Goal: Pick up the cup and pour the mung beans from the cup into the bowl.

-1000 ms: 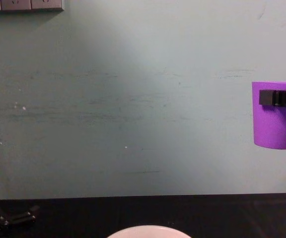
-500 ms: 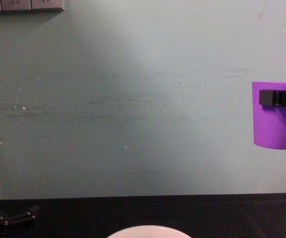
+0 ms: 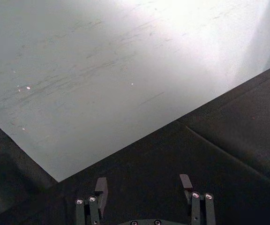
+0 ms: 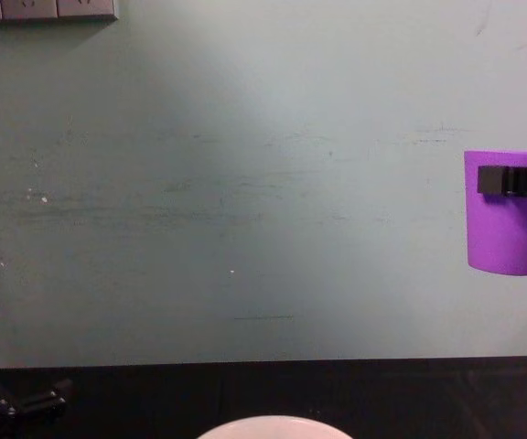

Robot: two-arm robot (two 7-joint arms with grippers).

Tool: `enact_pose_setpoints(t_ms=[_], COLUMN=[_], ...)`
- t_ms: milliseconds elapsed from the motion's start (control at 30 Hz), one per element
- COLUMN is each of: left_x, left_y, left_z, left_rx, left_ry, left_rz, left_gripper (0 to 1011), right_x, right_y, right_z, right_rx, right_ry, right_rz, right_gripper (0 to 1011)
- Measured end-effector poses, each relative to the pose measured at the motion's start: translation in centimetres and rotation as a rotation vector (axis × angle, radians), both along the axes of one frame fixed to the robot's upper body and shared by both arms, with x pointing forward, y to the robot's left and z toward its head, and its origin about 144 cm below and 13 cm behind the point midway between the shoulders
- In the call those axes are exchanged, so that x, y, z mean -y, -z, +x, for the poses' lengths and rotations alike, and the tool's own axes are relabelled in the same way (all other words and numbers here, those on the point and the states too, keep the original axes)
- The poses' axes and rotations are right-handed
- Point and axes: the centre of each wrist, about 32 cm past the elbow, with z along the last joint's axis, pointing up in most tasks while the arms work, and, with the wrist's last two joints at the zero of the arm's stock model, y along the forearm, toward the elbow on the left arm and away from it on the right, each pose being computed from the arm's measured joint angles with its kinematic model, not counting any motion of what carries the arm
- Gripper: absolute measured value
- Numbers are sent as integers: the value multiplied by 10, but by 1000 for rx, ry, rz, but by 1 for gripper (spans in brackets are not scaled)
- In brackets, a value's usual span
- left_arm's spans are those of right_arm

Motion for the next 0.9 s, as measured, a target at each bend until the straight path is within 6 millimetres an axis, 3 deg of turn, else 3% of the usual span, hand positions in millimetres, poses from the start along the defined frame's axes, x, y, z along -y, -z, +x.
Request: enact_pose_setpoints(t_ms=[900], left_x=[0], left_y=[0], left_z=[0], left_rx=[0], left_ry=[0], left_rz=[0], left_gripper=[1000], right_x=[0], right_y=[0], right_z=[0], right_rx=[0], right_ry=[0], right_rz=[0], right_gripper=[729])
